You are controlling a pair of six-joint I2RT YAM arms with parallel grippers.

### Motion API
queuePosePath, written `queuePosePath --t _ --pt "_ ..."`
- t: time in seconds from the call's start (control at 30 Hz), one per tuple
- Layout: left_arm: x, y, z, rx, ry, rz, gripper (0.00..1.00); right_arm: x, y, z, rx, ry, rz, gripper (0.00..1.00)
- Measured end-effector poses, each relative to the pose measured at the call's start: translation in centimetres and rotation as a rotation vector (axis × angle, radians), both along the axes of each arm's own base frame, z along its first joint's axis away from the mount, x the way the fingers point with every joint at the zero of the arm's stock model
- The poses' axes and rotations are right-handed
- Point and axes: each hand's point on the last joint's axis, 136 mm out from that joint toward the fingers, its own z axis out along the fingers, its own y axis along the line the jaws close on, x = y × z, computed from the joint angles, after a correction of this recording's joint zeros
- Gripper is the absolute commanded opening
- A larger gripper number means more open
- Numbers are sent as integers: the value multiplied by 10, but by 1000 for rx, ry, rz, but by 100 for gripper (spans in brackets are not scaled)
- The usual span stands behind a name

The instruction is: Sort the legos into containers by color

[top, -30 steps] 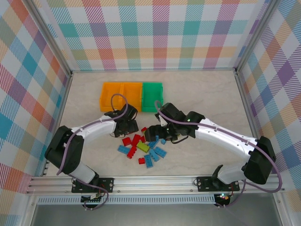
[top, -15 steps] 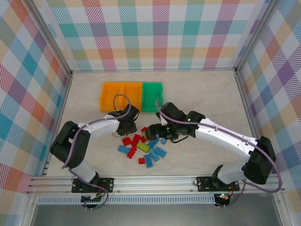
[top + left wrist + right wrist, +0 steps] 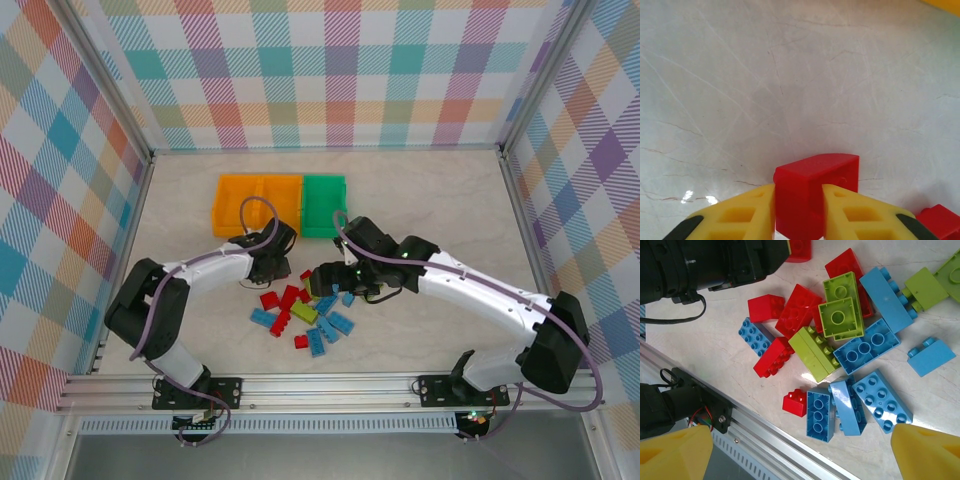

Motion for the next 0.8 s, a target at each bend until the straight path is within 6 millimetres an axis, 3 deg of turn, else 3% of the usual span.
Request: queuePosePath --t 0.2,0.4,0.5,0.7,0.8 --pt "19 4 43 -9 -112 14 16 1 -2 6 10 -16 -9 93" --pt "42 19 77 -20 -194 53 15 1 -2 7 13 -19 -14 93" --pt "55 36 93 -7 -229 89 15 2 -4 10 17 -30 -18 93" --pt "101 98 142 -10 -350 236 17 2 -6 16 28 -48 -24 93" --pt "123 114 151 -38 -383 263 29 2 -6 17 28 -49 -25 93"
